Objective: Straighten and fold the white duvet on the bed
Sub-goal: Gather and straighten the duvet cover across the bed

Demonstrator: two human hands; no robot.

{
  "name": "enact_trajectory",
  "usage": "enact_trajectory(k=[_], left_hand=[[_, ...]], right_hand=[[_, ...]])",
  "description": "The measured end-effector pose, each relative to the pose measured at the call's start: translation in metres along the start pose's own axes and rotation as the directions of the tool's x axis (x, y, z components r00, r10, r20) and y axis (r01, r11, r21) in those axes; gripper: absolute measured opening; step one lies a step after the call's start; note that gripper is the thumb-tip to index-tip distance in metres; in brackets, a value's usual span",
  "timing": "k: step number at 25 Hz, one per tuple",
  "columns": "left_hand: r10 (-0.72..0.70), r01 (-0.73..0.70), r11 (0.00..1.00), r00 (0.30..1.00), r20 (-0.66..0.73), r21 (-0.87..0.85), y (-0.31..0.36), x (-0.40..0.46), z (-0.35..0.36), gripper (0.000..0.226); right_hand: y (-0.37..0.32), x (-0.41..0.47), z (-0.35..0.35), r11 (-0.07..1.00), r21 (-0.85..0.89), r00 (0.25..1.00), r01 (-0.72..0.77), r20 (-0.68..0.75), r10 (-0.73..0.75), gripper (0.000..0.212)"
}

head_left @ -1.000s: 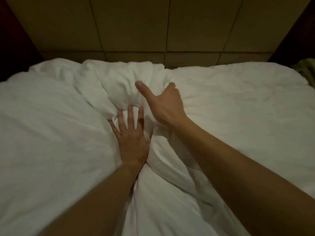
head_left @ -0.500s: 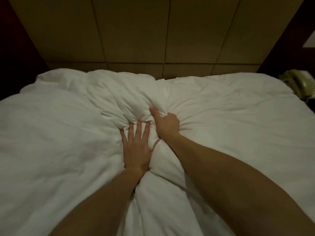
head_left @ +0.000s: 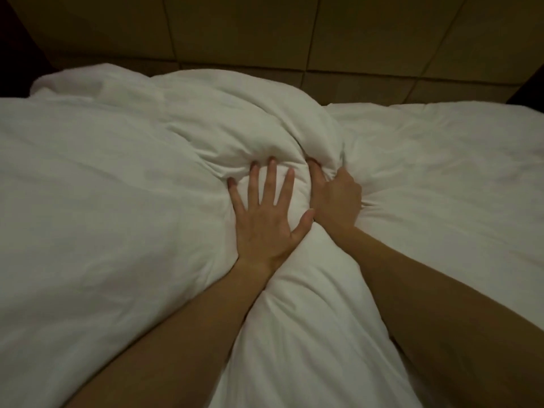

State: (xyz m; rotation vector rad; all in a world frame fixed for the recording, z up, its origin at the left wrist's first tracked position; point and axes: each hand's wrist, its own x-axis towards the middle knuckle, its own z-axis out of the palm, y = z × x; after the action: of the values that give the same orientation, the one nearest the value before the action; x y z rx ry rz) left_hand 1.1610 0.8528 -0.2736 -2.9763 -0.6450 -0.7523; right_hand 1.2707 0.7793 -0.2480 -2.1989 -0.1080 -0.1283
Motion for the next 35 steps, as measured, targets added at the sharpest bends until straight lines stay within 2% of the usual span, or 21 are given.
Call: enact_trajectory(k=[2, 3, 6, 7, 9, 10, 11, 13, 16, 20, 24, 25, 27, 30, 32, 33, 35], left_hand=[[0.017, -0.017, 1.000, 1.000, 0.005, 0.018, 0.003, 0.000, 0.001, 0.074], [0.019, -0.019, 1.000, 1.000, 0.007, 0.015, 0.004, -0.004, 0.001, 0.073], [-0.005, 0.005, 1.000, 1.000, -0.016, 0.016, 0.001, -0.008, 0.002, 0.071], [-0.008, 0.008, 1.000, 1.000, -0.008, 0.022, -0.001, -0.008, 0.002, 0.070], [-0.010, 0.010, 0.999, 1.000, -0.014, 0.042, 0.000, -0.011, 0.001, 0.068], [-0.011, 0.012, 0.999, 1.000, -0.024, 0.035, -0.001, -0.011, 0.000, 0.068], [-0.022, 0.022, 1.000, 1.000, -0.022, 0.010, -0.001, -0.012, -0.002, 0.068], [-0.049, 0.049, 0.998, 0.999, -0.002, -0.030, 0.002, -0.013, -0.007, 0.068], [-0.074, 0.079, 0.995, 0.994, 0.075, -0.064, 0.004, -0.010, -0.017, 0.070], [-0.093, 0.117, 0.986, 0.978, 0.189, -0.122, 0.004, -0.026, -0.056, 0.073], [-0.093, 0.197, 0.935, 0.939, 0.332, -0.296, 0.060, -0.153, -0.146, 0.074], [-0.112, 0.218, 0.936, 0.929, 0.353, -0.277, 0.079, -0.199, -0.159, 0.073], [-0.161, 0.226, 0.967, 0.898, 0.409, -0.116, 0.108, -0.267, -0.166, 0.071], [-0.315, 0.332, 0.943, 0.854, 0.414, 0.032, 0.129, -0.325, -0.153, 0.074], [-0.298, 0.317, 0.948, 0.846, 0.442, 0.033, 0.137, -0.340, -0.144, 0.077], [-0.293, 0.303, 0.952, 0.853, 0.431, 0.046, 0.140, -0.344, -0.141, 0.078], [-0.308, 0.300, 0.950, 0.871, 0.382, 0.082, 0.141, -0.343, -0.134, 0.077]], right_hand=[[0.004, 0.001, -0.002, 1.000, 0.001, 1.000, 0.008, -0.009, -0.008, 0.059], [0.001, -0.003, -0.007, 1.000, -0.001, 0.999, -0.003, 0.032, 0.003, 0.062], [-0.024, -0.033, -0.048, 0.991, 0.119, 0.965, -0.054, 0.261, 0.021, 0.078], [-0.026, -0.050, -0.069, 0.995, 0.096, 0.941, -0.003, 0.338, -0.030, 0.084], [-0.009, -0.112, -0.113, 0.961, -0.106, 0.883, 0.254, 0.431, -0.186, 0.087], [0.002, -0.146, -0.131, 0.915, -0.204, 0.870, 0.348, 0.434, -0.234, 0.089], [0.016, -0.172, -0.144, 0.879, -0.283, 0.870, 0.383, 0.430, -0.240, 0.090], [0.044, -0.192, -0.141, 0.855, -0.305, 0.887, 0.418, 0.340, -0.312, 0.089], [0.078, -0.184, -0.108, 0.885, -0.215, 0.907, 0.414, 0.177, -0.382, 0.083], [0.101, -0.185, -0.094, 0.926, -0.049, 0.924, 0.373, 0.105, -0.367, 0.089], [0.104, -0.179, -0.092, 0.935, 0.044, 0.934, 0.352, 0.055, -0.354, 0.088], [0.106, -0.180, -0.092, 0.937, 0.072, 0.937, 0.343, 0.038, -0.346, 0.087], [0.107, -0.182, -0.092, 0.932, 0.143, 0.939, 0.333, 0.044, -0.342, 0.084], [0.094, -0.181, -0.106, 0.948, 0.199, 0.947, 0.247, 0.158, -0.280, 0.089], [0.085, -0.179, -0.135, 0.958, 0.170, 0.909, 0.229, 0.314, -0.273, 0.096], [0.091, -0.182, -0.158, 0.951, 0.123, 0.848, 0.285, 0.430, -0.310, 0.099], [0.123, -0.205, -0.214, 0.848, -0.017, 0.668, 0.529, 0.624, -0.405, 0.103]])
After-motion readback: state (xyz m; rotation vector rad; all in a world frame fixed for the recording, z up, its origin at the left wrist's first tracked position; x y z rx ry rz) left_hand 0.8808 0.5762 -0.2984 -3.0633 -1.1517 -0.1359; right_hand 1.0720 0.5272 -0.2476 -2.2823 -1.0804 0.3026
